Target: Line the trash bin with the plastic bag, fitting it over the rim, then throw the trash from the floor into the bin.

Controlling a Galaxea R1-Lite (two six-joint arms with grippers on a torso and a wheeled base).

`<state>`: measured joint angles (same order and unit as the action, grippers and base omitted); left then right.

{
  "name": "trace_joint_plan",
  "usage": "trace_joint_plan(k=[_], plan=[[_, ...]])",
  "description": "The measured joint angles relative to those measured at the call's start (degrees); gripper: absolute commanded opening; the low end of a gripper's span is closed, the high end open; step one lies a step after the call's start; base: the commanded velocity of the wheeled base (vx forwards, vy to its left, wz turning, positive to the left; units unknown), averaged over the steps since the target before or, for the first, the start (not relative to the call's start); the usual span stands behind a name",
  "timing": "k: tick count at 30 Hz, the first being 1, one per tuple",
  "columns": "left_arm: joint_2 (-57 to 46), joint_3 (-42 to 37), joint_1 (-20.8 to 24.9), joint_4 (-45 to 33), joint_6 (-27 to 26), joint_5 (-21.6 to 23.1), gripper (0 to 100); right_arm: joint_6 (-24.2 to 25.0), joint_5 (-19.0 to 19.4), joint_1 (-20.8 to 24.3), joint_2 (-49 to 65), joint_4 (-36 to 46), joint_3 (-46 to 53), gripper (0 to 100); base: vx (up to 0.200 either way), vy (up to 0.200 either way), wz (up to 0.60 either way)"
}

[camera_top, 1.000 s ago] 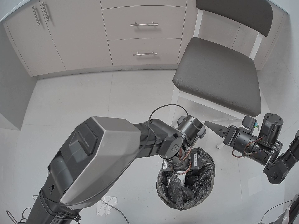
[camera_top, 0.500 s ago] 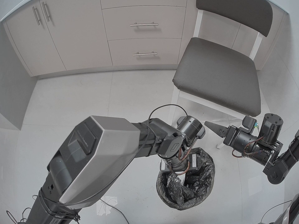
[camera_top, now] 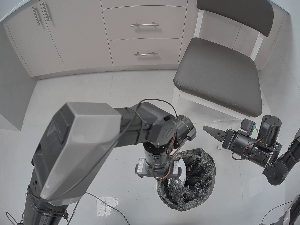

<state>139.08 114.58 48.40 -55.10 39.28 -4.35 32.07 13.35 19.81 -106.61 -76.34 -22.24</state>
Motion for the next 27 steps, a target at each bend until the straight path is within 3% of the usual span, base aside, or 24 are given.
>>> trace_joint_plan(k=[10,11,15,20,27], plan=[[-11.3,0.0,-3.5,-28.8,0.3,-2.6,100,-0.8,-0.6,0.2,-0.8,3.4,-1.1,100,0.000,0.000,0.00],[-13.3,0.0,-4.4,-30.2,0.4,-2.7,100,-0.8,-0.6,0.2,-1.0,3.7,-1.2,0,0.000,0.000,0.00],[-20.1,0.0,-9.9,-32.4,0.5,-2.8,100,-1.0,-0.7,0.3,-2.0,4.3,-1.6,0,0.000,0.000,0.00],[-27.3,0.0,-22.5,-33.4,-1.2,-1.4,100,-1.1,-0.8,0.8,-4.5,5.2,-2.1,0,0.000,0.000,0.00],[-34.3,0.0,-42.2,-33.9,-4.0,7.6,100,-1.7,-3.8,1.6,-10.0,10.7,-5.6,0,0.000,0.000,0.00]])
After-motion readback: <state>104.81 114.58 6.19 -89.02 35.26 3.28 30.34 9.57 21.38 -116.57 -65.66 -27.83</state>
